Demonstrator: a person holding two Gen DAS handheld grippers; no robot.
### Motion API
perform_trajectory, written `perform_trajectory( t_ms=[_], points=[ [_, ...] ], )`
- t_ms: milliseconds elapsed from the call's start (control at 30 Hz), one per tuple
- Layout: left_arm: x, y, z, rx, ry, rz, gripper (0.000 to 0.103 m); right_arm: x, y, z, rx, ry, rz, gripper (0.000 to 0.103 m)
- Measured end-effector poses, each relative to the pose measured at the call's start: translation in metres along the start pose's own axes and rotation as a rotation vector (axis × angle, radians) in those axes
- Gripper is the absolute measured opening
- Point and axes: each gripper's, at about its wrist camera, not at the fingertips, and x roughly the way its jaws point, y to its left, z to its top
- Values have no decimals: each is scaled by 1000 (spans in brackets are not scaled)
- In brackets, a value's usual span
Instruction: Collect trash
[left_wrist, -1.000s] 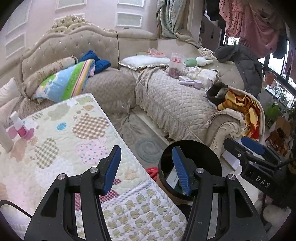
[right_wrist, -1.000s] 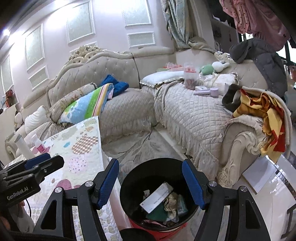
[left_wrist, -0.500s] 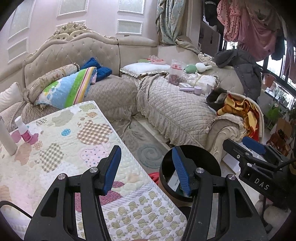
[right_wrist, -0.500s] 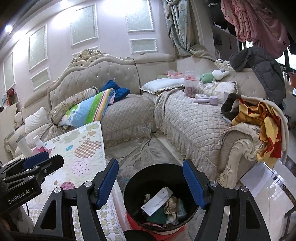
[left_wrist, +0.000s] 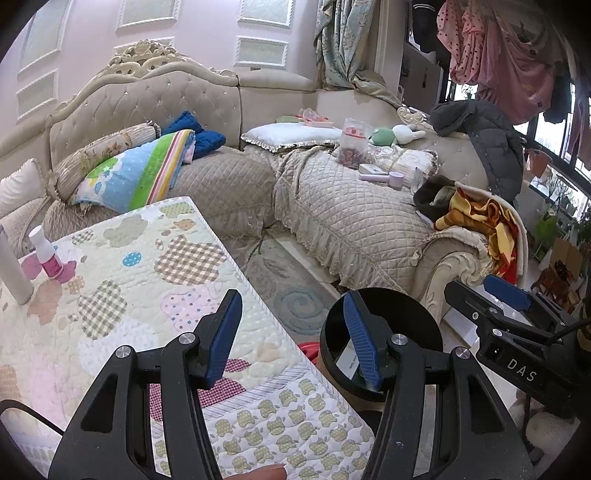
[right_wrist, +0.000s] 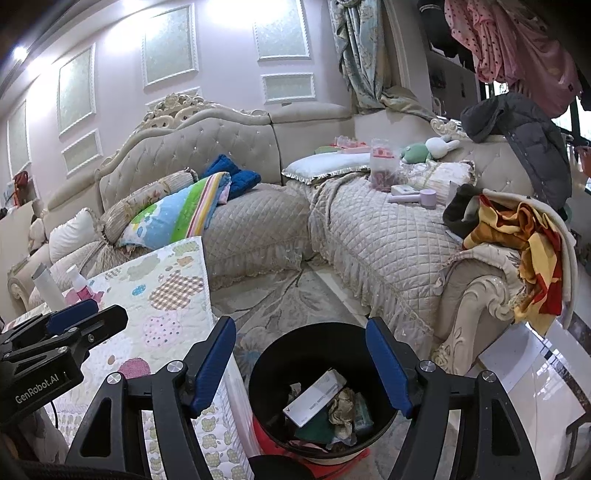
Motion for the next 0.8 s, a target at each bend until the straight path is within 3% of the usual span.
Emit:
perform_trajectory(
  t_ms=[800],
  points=[
    [7, 0, -3, 3, 17, -4, 56, 7, -1, -1, 2, 25, 2, 71]
  ],
)
